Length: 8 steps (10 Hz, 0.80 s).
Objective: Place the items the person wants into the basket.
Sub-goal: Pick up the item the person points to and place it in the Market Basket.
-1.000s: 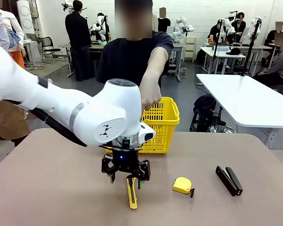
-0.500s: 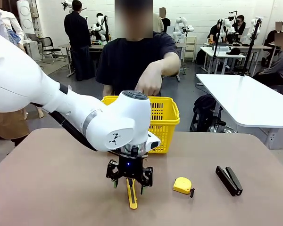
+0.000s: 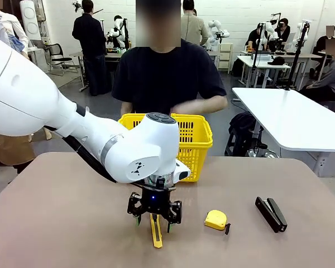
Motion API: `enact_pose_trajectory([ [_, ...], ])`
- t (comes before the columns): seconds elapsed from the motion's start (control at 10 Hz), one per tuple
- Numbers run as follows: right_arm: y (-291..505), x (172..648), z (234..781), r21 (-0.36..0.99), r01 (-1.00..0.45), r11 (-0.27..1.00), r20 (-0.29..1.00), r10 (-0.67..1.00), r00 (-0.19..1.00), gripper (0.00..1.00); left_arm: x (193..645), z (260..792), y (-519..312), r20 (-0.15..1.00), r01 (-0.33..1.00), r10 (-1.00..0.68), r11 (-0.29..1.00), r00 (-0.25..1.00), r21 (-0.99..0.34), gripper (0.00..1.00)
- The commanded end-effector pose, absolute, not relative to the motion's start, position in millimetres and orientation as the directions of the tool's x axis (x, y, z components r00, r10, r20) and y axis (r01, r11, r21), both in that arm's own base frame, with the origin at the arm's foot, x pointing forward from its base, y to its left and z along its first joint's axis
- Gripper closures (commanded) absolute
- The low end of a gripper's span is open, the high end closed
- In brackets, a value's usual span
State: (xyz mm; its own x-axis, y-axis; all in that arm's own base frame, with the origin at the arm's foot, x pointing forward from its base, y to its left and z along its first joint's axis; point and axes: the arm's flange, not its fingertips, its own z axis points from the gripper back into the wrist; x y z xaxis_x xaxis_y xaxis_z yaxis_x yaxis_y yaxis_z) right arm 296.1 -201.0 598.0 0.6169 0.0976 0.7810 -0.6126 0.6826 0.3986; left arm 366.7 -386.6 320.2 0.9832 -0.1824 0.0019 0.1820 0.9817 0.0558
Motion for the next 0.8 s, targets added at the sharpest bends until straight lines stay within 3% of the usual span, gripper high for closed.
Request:
enact_pose_trajectory([
  [0.0, -202, 298, 597, 0.394, -0.631, 0.668, 0.798, 0.091, 0.596, 0.0, 369, 315, -396, 0.044, 0.146, -0.149, 0.987, 0.988, 0.067, 0.0],
  [0.7, -202, 298, 597, 0.394, -0.631, 0.668, 0.798, 0.091, 0.596, 0.0, 372, 302, -394, 0.046, 0.19, -0.192, 0.981, 0.98, 0.043, 0.0],
])
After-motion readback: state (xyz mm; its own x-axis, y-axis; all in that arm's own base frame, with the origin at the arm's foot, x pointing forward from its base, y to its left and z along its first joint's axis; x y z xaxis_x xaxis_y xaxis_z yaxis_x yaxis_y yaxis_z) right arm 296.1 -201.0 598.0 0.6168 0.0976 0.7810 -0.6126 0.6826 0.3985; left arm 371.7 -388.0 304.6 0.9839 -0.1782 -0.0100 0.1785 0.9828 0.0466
